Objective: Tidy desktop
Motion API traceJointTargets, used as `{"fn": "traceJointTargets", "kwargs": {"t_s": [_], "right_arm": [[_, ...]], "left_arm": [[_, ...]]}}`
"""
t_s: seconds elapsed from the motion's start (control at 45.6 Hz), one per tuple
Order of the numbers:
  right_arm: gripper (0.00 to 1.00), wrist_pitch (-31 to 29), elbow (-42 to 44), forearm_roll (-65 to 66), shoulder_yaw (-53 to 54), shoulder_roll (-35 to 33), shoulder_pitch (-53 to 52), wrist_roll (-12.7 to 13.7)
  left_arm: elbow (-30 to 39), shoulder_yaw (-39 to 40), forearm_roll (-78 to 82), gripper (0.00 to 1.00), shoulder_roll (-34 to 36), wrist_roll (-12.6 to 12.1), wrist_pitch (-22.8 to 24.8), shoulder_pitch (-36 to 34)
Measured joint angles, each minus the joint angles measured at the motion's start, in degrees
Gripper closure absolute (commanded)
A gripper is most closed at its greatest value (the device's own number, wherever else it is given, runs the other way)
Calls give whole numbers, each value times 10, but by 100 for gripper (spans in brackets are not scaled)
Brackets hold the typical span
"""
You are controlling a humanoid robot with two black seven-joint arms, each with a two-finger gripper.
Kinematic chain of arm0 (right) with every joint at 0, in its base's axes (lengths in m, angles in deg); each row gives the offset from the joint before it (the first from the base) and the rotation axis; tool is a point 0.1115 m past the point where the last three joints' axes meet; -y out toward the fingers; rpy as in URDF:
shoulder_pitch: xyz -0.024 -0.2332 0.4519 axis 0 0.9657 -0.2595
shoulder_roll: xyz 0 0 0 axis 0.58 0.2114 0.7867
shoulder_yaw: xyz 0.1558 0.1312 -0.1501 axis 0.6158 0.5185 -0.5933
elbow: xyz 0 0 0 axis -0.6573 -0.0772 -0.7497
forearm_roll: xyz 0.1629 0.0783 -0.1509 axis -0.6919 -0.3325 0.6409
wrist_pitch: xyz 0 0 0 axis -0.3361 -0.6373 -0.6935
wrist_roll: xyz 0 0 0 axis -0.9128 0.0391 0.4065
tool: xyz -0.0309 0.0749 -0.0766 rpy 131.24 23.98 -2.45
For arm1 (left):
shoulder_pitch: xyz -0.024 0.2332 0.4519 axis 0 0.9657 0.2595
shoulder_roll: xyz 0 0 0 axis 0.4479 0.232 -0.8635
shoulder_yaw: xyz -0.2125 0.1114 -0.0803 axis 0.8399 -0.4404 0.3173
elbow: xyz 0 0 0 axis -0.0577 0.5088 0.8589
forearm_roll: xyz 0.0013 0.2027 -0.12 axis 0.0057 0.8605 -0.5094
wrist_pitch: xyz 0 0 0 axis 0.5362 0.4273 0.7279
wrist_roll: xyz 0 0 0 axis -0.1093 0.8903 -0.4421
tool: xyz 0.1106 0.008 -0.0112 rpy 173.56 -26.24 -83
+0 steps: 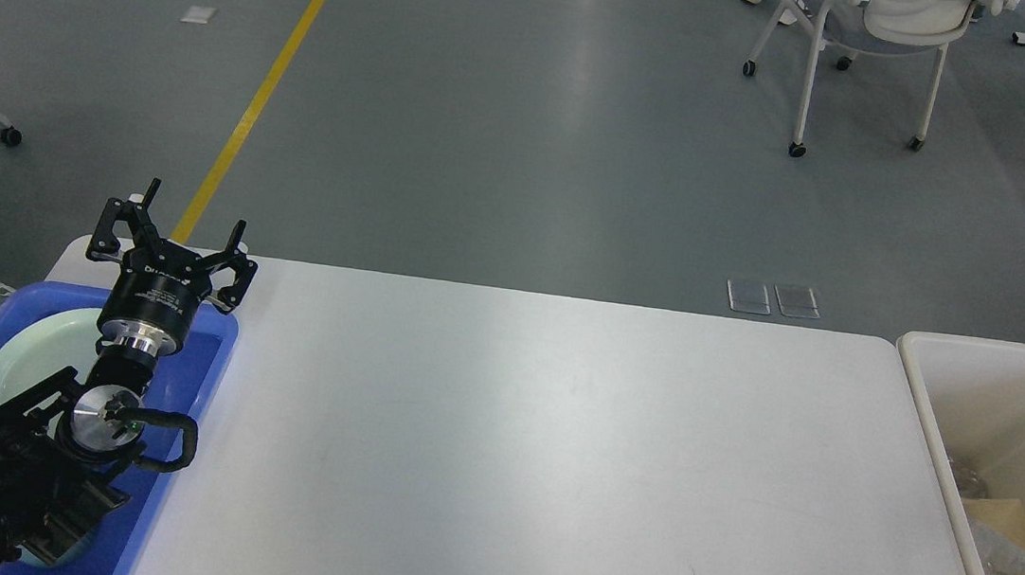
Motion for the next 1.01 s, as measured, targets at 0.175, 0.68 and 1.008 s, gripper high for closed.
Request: {"fn": "traceJointTargets", "kwargs": {"t_s": [0.175, 0.68, 1.008], "right_arm": [[0, -9, -23, -16, 118, -1, -92, -1], [0, -42, -350, -30, 453, -13, -90, -116], [0, -46, -379, 38, 452, 43, -23, -288]], "left_arm": [[0, 0, 0, 3, 0, 0, 0, 0], [0, 0, 0, 3, 0, 0, 0, 0], [0, 0, 0, 3, 0, 0, 0, 0]]}}
